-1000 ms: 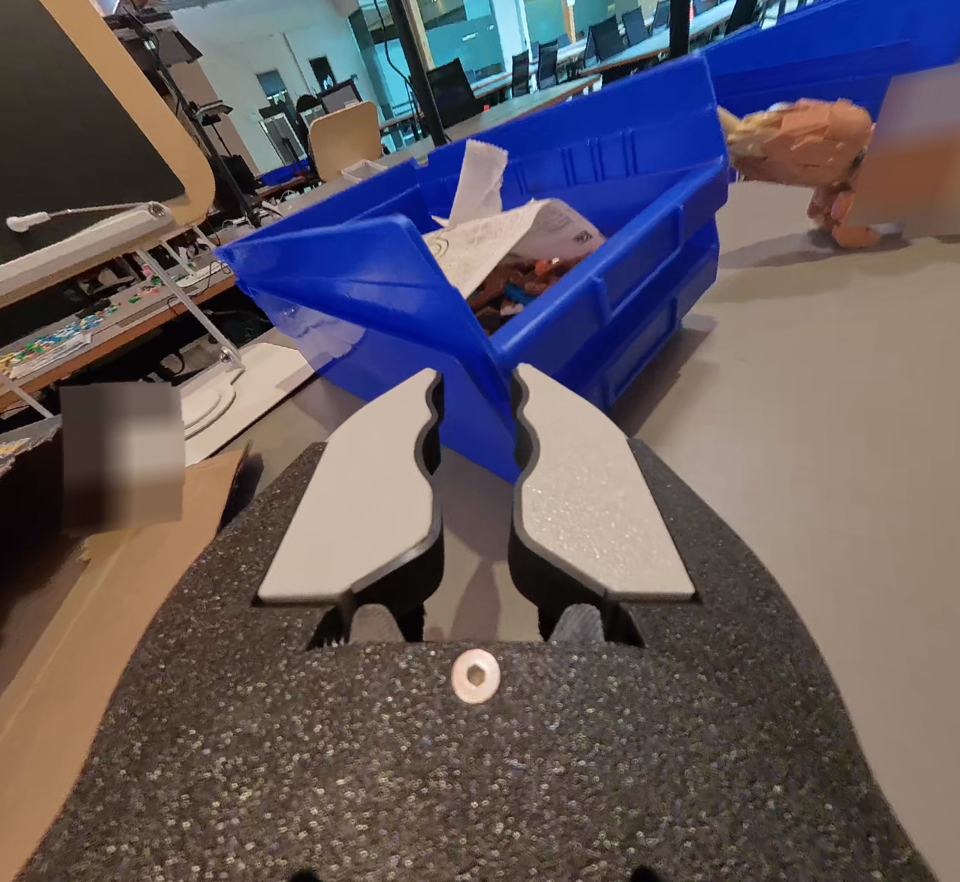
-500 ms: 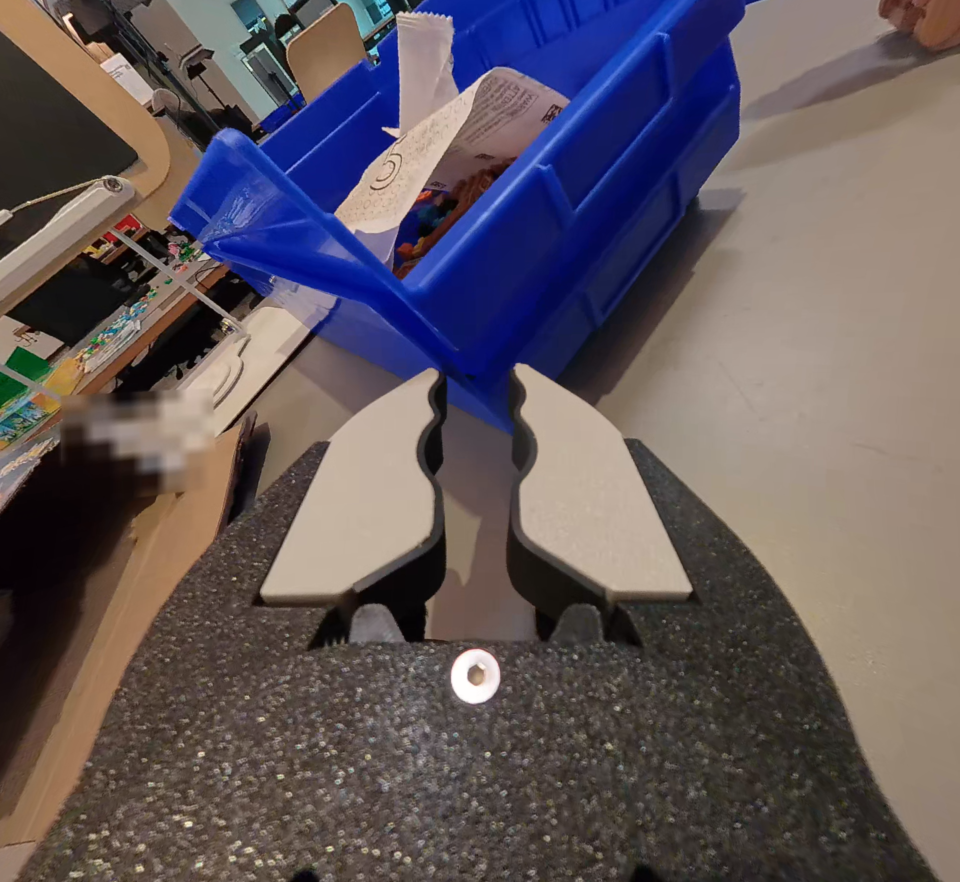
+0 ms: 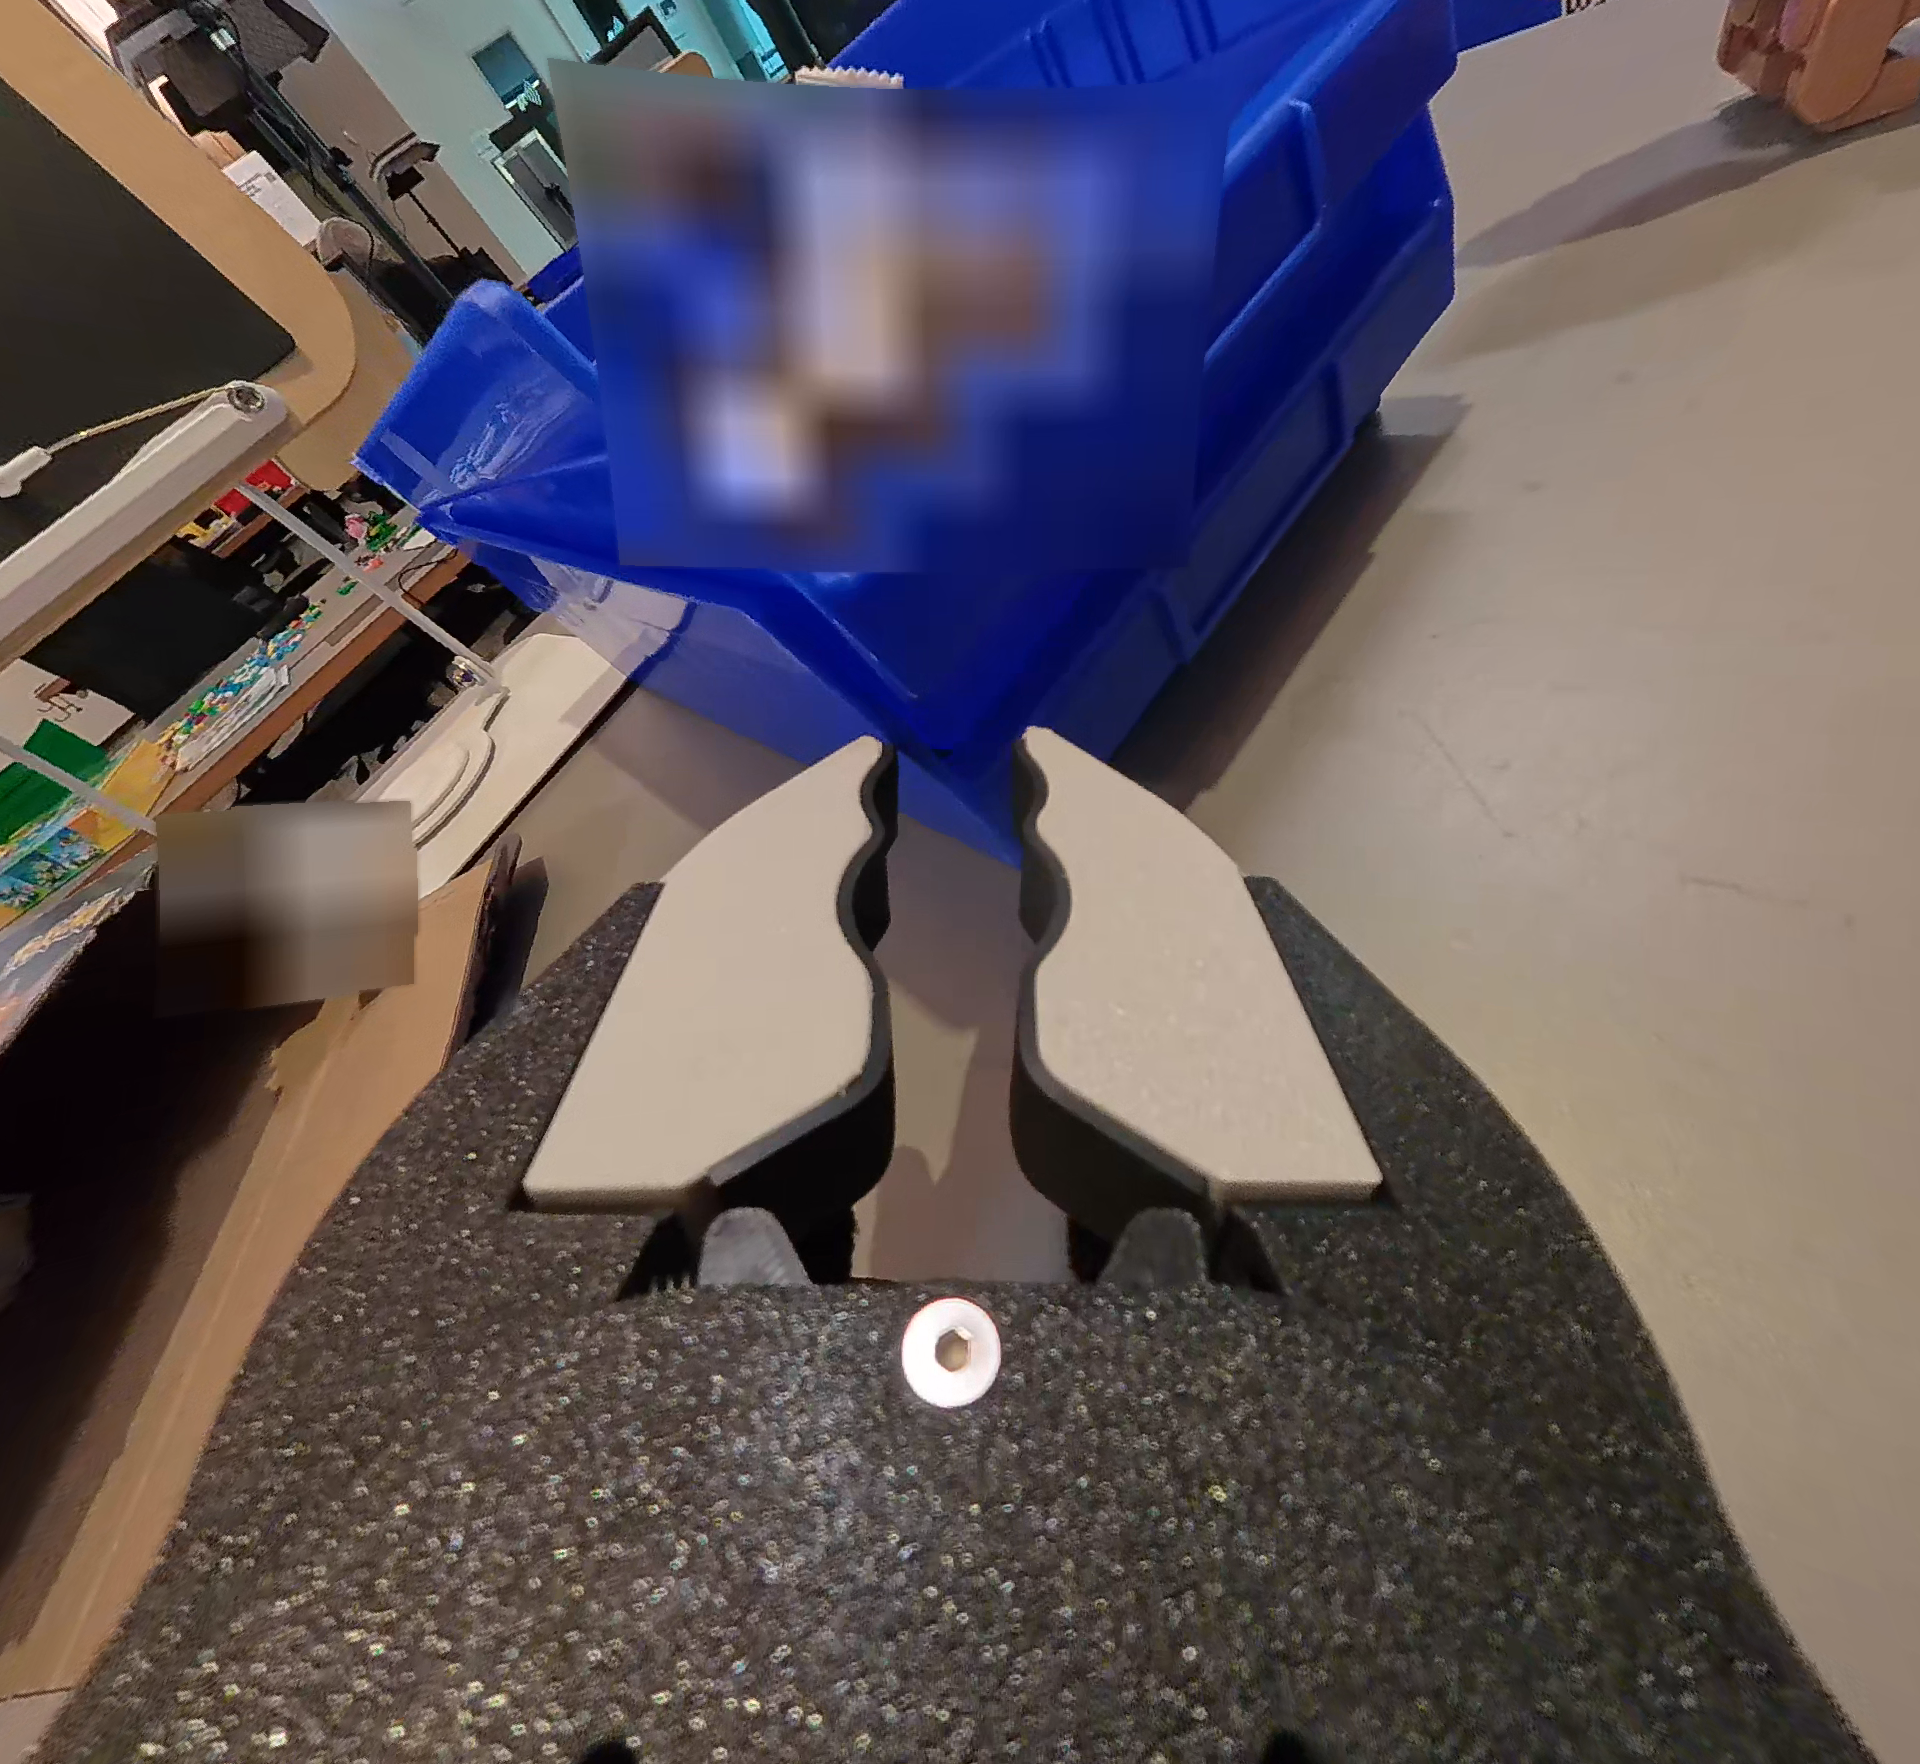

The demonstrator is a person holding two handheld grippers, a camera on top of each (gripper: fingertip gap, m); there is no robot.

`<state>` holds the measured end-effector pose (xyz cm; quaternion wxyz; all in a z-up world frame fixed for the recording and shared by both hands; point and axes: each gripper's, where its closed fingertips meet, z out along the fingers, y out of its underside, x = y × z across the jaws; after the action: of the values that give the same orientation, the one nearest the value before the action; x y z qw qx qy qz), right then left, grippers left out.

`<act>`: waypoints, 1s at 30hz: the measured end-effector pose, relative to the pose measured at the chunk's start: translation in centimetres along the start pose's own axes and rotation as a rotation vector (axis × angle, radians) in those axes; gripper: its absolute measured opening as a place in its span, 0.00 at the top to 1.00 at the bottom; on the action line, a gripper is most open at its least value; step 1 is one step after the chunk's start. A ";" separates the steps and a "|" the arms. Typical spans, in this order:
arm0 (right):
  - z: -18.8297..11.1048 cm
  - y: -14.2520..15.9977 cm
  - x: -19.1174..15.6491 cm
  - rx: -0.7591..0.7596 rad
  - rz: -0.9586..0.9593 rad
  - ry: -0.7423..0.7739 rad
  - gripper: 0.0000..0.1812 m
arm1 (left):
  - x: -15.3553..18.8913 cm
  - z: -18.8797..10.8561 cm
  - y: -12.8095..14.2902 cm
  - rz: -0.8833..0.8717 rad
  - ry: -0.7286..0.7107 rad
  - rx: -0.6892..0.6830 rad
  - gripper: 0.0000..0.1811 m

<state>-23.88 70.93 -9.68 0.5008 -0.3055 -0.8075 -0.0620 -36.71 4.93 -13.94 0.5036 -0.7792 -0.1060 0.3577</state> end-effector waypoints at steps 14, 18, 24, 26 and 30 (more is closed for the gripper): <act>-1.0 0.4 -3.7 -0.153 -0.280 -0.012 0.73 | 0.3 -0.3 -0.4 -0.005 0.023 0.030 0.90; 0.8 1.3 -6.0 -0.232 -0.422 0.012 0.68 | 0.4 -0.3 -0.4 -0.002 0.029 0.032 0.91; 1.9 0.8 -5.9 -0.246 -0.323 0.016 0.70 | 0.6 -0.5 -0.5 -0.003 0.029 0.038 0.91; 1.6 0.9 -5.3 -0.246 -0.258 0.016 0.70 | 0.6 -0.5 -0.5 0.000 0.028 0.039 0.91; 1.0 1.4 -4.7 -0.245 -0.214 0.020 0.70 | 0.5 -0.5 -0.5 -0.008 0.026 0.039 0.91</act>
<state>-22.46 70.43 -14.41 0.4582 -0.2760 -0.8168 -0.2161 -35.91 5.05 -13.56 0.5215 -0.7734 -0.0953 0.3476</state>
